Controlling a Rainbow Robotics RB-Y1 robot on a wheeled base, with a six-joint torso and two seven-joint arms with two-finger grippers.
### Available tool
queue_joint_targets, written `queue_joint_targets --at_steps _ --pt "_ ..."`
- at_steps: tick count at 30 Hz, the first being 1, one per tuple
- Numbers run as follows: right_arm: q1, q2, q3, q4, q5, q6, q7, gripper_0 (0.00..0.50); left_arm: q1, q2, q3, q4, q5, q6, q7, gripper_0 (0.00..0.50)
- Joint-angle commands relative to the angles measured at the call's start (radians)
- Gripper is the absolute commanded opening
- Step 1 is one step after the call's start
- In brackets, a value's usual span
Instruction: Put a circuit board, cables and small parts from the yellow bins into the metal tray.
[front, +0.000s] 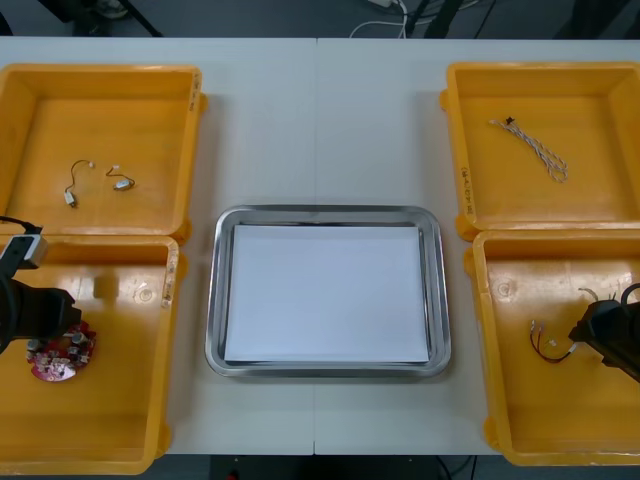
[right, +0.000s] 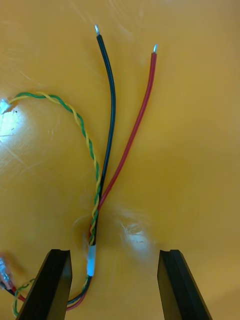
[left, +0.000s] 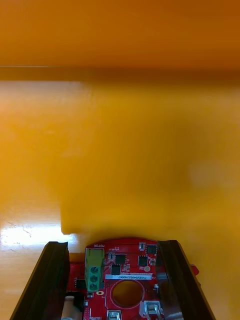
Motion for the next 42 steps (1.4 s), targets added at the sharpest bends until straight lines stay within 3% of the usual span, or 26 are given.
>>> queue_joint_targets --at_steps 1,18,19,20,21,22,23,24,25,29,31,42 --pt "-0.025 0.008 0.041 0.009 0.017 -0.032 -0.073 0.5 0.046 0.063 -0.019 -0.007 -0.014 -0.038 -0.097 0.5" --pt "-0.029 0.051 0.074 0.014 0.056 -0.04 -0.121 0.5 0.062 0.063 -0.019 -0.007 -0.016 -0.055 -0.103 0.5" --pt "-0.026 0.051 0.077 0.014 0.058 -0.04 -0.121 0.5 0.062 0.065 -0.019 -0.007 -0.016 -0.055 -0.105 0.271" --pt "-0.026 0.051 0.079 0.014 0.058 -0.04 -0.121 0.5 0.063 0.065 -0.019 -0.007 -0.016 -0.055 -0.105 0.114" --pt "-0.025 0.051 0.08 0.014 0.058 -0.04 -0.121 0.5 0.062 0.063 -0.019 -0.007 -0.016 -0.056 -0.106 0.0" --pt "-0.025 0.051 0.085 0.014 0.058 -0.04 -0.121 0.5 0.063 0.063 -0.019 -0.007 -0.019 -0.056 -0.109 0.0" --pt "-0.023 0.051 0.087 0.014 0.058 -0.04 -0.121 0.419 0.063 0.063 -0.019 -0.007 -0.019 -0.056 -0.111 0.0" --pt "-0.023 0.051 0.088 0.014 0.06 -0.04 -0.122 0.233 0.063 0.063 -0.019 -0.007 -0.019 -0.058 -0.112 0.0" --pt "-0.021 0.051 0.09 0.014 0.058 -0.04 -0.121 0.187 0.063 0.063 -0.019 -0.007 -0.019 -0.059 -0.112 0.0" --pt "-0.023 0.051 0.09 0.014 0.06 -0.04 -0.118 0.098 0.063 0.063 -0.019 -0.007 -0.019 -0.061 -0.117 0.0" --pt "-0.023 0.051 0.09 0.014 0.06 -0.04 -0.116 0.0 0.062 0.063 -0.019 -0.007 -0.019 -0.061 -0.118 0.0" --pt "-0.069 0.049 0.036 -0.011 0.058 0.037 -0.107 0.0 0.046 0.071 -0.016 -0.01 -0.016 -0.053 -0.132 0.0"
